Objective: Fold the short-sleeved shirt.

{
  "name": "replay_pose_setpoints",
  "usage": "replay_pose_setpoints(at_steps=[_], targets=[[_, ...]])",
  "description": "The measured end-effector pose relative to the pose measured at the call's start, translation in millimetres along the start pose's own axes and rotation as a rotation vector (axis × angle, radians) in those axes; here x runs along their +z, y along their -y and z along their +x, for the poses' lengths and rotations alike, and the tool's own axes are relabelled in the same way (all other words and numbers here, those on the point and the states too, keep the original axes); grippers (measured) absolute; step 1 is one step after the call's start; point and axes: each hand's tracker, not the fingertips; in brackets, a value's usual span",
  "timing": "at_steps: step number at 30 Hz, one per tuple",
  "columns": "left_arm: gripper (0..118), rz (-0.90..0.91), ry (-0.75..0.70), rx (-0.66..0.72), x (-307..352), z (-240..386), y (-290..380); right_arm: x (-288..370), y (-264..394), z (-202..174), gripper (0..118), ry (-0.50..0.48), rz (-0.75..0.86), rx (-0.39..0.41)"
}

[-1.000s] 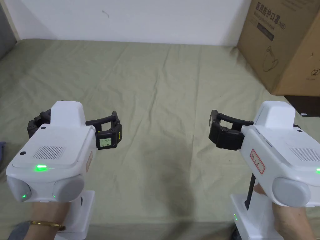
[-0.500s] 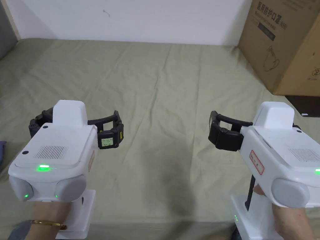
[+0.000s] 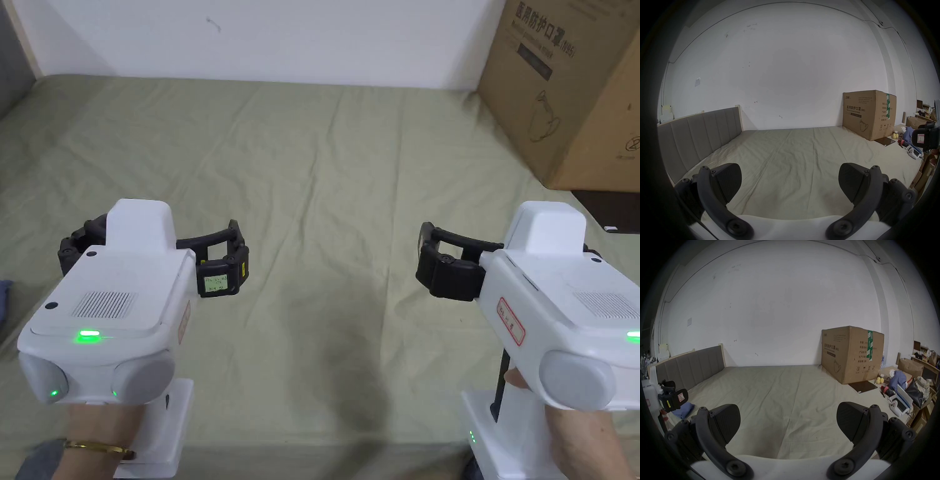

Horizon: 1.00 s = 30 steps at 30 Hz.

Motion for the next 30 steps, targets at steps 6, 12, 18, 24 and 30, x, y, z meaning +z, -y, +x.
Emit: replay_pose_setpoints(at_steps=[6, 12, 18, 24, 30], targets=[[118, -0.159, -0.052, 0.023, -6.4, 5.1, 4.5, -13.3, -22.2, -4.0, 117, -0.005, -0.329, -0.088], [118, -0.310, 0.008, 0.074, -3.5, 10.4, 44.7, -17.4, 12.6, -37.2, 117, -0.034, -0.611, 0.004], [118, -0.407, 0.008, 0.069, -4.7, 15.1, 79.0, -26.7, 59.5, -58.1, 117, -0.088, -0.730, -0.025], [118, -0.474, -0.001, 0.063, -18.3, 14.3, 96.7, -60.0, 75.0, -57.0, 116, -0.093, -0.842, -0.098], [118, -0.522, 0.004, 0.059, -46.3, 13.2, 101.8, -92.7, 78.9, -53.9, 116, -0.055, -0.851, -0.133]])
